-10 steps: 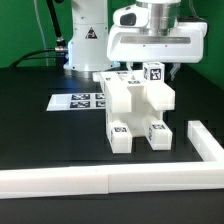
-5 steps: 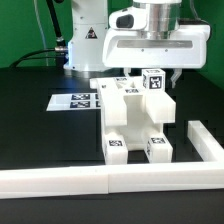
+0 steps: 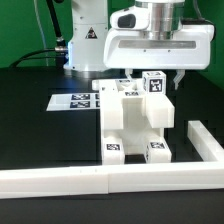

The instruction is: Assemble chair

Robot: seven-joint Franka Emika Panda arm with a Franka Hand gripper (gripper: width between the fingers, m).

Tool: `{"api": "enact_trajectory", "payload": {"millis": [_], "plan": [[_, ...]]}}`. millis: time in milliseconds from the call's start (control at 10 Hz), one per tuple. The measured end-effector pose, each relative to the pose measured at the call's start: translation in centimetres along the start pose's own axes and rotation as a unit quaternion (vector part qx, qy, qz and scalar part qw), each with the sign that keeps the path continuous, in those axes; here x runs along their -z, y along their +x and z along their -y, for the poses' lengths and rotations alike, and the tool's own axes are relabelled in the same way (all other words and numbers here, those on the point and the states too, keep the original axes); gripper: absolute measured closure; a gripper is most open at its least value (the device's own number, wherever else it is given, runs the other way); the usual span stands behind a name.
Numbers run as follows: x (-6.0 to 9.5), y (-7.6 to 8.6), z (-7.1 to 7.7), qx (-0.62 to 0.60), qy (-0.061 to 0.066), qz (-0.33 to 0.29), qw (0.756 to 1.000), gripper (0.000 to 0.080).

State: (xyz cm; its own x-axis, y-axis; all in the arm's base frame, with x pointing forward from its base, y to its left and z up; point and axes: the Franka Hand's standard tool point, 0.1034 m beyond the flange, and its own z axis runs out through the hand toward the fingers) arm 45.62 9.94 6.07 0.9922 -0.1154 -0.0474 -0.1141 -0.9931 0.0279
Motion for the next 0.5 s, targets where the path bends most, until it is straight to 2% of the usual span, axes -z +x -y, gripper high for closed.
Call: {"api": "enact_trajectory", "payload": {"millis": [200, 400, 500], "plan": [[-0.2, -2.3, 0.8, -0.004, -0.001, 0.011, 1.000, 0.0151], [-0.5, -4.8, 2.8, -0.015, -0.004, 0.018, 1.000, 0.0151], [-0.8, -5.5, 3.4, -0.008, -0.006, 0.017, 1.000, 0.0151]]}}
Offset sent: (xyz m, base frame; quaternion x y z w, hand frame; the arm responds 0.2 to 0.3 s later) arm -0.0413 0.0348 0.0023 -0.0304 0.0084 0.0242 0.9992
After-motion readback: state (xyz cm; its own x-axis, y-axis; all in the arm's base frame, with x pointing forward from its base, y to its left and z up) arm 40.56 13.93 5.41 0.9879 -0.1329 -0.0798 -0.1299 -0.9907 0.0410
